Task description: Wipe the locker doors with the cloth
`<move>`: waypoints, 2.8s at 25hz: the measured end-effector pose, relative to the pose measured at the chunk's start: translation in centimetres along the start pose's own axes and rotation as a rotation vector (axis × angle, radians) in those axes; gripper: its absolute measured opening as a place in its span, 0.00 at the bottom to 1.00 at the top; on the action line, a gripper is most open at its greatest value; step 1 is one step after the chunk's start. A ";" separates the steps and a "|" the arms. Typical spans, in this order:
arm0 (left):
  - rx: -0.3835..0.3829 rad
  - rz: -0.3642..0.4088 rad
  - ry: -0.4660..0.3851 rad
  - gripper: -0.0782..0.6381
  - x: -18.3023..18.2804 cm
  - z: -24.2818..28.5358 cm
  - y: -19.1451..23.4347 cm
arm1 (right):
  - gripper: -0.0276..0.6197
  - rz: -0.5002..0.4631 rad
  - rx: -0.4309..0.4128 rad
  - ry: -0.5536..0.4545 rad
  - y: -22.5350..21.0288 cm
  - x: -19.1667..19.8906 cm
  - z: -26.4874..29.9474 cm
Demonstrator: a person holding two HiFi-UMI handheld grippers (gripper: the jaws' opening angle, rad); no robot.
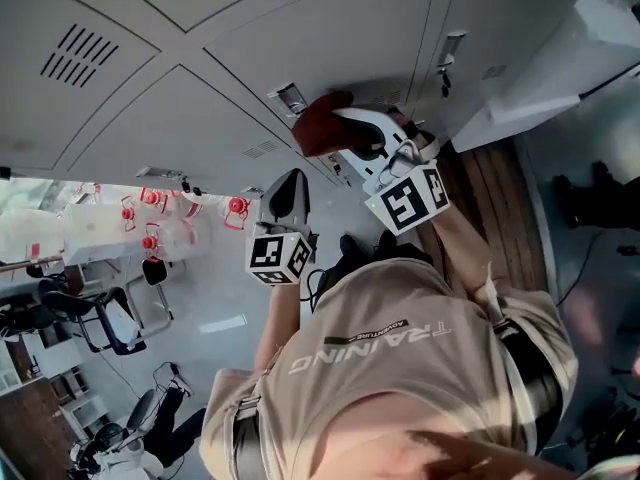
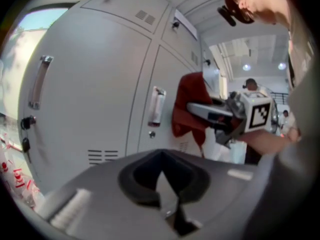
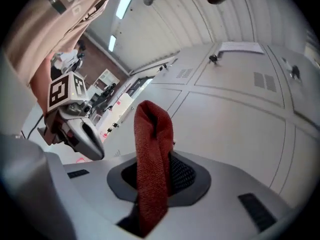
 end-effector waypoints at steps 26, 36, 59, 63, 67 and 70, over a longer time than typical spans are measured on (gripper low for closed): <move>0.096 -0.010 -0.109 0.12 -0.9 -3.1 2.4 | 0.15 -0.758 0.659 0.164 -5.6 -16.9 3.9; 0.090 -0.022 -0.090 0.12 0.1 -4.5 4.1 | 0.15 -0.728 0.563 0.260 -2.3 -13.4 5.7; 0.057 -0.058 -0.028 0.12 2.4 -6.0 4.8 | 0.15 -0.591 0.318 0.393 7.1 0.7 8.1; 0.051 -0.056 -0.021 0.12 2.4 -6.0 4.5 | 0.15 -0.563 0.321 0.391 7.6 2.0 7.8; 0.048 -0.050 -0.003 0.12 2.6 -5.9 4.1 | 0.15 -0.555 0.252 0.441 9.1 4.7 8.4; 0.043 -0.057 0.010 0.12 3.0 -5.6 3.8 | 0.15 -0.556 0.162 0.489 10.9 7.5 8.9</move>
Point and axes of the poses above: the fingertips, and each gripper's own axes: z forward along the fingers, y to its left, x out of its underside, the point moved 8 cm from there along -z, backward along the fingers, and after that the axes turned 9 degrees about y, right-handed, at the moved point
